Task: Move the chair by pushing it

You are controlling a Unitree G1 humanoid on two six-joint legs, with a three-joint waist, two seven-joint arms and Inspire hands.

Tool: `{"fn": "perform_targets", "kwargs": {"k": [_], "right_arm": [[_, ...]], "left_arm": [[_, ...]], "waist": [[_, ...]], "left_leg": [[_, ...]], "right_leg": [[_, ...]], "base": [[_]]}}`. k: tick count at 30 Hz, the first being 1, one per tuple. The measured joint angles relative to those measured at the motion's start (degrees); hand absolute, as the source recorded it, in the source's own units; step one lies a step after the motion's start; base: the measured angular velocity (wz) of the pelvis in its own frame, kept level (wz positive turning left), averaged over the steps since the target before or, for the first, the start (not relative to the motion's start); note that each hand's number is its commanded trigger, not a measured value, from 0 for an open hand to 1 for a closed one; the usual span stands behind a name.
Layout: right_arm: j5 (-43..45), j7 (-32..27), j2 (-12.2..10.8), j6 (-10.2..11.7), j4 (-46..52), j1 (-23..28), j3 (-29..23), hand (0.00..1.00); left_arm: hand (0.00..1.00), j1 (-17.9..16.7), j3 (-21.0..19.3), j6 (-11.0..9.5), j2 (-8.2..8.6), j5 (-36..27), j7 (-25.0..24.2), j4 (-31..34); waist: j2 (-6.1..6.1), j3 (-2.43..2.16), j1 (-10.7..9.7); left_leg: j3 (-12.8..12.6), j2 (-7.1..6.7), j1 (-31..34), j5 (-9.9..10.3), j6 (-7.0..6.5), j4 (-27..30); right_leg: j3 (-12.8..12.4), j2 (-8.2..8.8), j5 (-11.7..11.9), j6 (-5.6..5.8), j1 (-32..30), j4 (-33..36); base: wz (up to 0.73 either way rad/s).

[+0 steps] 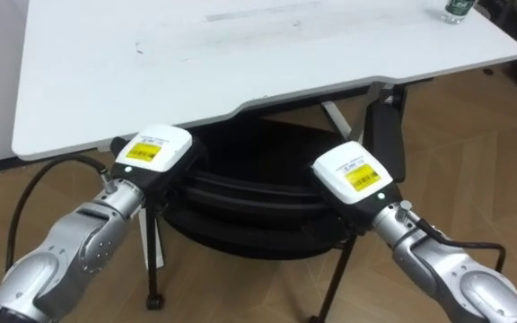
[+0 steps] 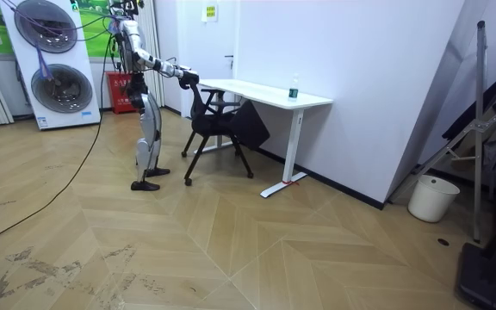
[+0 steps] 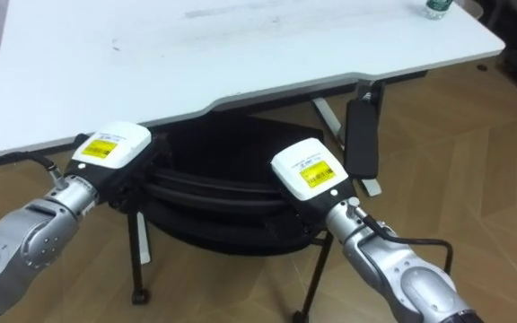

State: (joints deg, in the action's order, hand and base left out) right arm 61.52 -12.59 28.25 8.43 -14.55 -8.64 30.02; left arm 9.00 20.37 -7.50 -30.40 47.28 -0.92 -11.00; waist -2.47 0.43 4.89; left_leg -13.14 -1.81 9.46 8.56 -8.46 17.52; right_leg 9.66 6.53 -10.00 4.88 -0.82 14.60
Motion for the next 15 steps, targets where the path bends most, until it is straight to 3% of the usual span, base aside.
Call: {"fn": "perform_targets", "kwargs": {"k": [1, 2, 7, 11, 15], "right_arm": [[0.0, 0.41, 0.0, 0.01, 0.19, 0.02, -0.02, 0.0], [0.0, 0.76, 0.01, 0.01, 0.42, 0.08, -0.07, 0.0], [-0.58, 3.11, 0.02, -0.29, 1.7, 0.5, -0.45, 0.0], [-4.55, 6.92, -0.09, -0.87, 3.56, 1.51, -2.03, 0.0], [-7.33, 8.33, -0.25, -0.87, 5.38, 2.57, -3.23, 0.0]], "left_arm": [[1.0, -0.01, 0.0, 0.09, -0.08, 0.15, -0.23, 0.29], [0.0, -0.04, -0.02, 0.52, -0.22, 0.31, -0.81, 0.9], [0.0, -0.08, -0.05, 1.32, -0.2, 0.8, -2.43, 1.91], [0.0, -0.08, -0.75, 3.41, 2.03, 0.74, -4.67, 2.02], [0.0, -0.44, -1.42, 3.5, 3.06, 0.76, -4.72, 1.98]], "waist": [[-0.17, -0.03, -0.04], [-0.36, -0.04, -0.08], [-0.74, -0.21, -0.48], [-0.77, -0.23, -0.49], [-0.6, -0.18, -0.45]], "left_leg": [[0.12, 0.0, 0.01, -0.03, 0.02, 0.0], [0.24, 0.0, 0.01, -0.05, 0.05, 0.0], [1.16, 0.04, -0.25, -0.12, 0.15, -0.03], [1.13, 0.03, -1.68, -0.14, 0.24, -0.52], [1.06, 0.04, -1.98, -0.18, 0.29, -0.52]], "right_leg": [[0.05, -0.04, 0.02, -0.04, 0.06, -0.09], [0.06, -0.1, 0.06, -0.09, 0.14, -0.21], [-0.05, -0.6, 0.91, -0.19, 1.6, -2.17], [-0.1, -0.68, 1.23, -0.23, 3.1, -2.84], [-0.09, -0.69, 1.22, -0.23, 3.44, -2.89]], "base": [[0.05], [0.05], [0.08], [0.01], [0.0]]}}
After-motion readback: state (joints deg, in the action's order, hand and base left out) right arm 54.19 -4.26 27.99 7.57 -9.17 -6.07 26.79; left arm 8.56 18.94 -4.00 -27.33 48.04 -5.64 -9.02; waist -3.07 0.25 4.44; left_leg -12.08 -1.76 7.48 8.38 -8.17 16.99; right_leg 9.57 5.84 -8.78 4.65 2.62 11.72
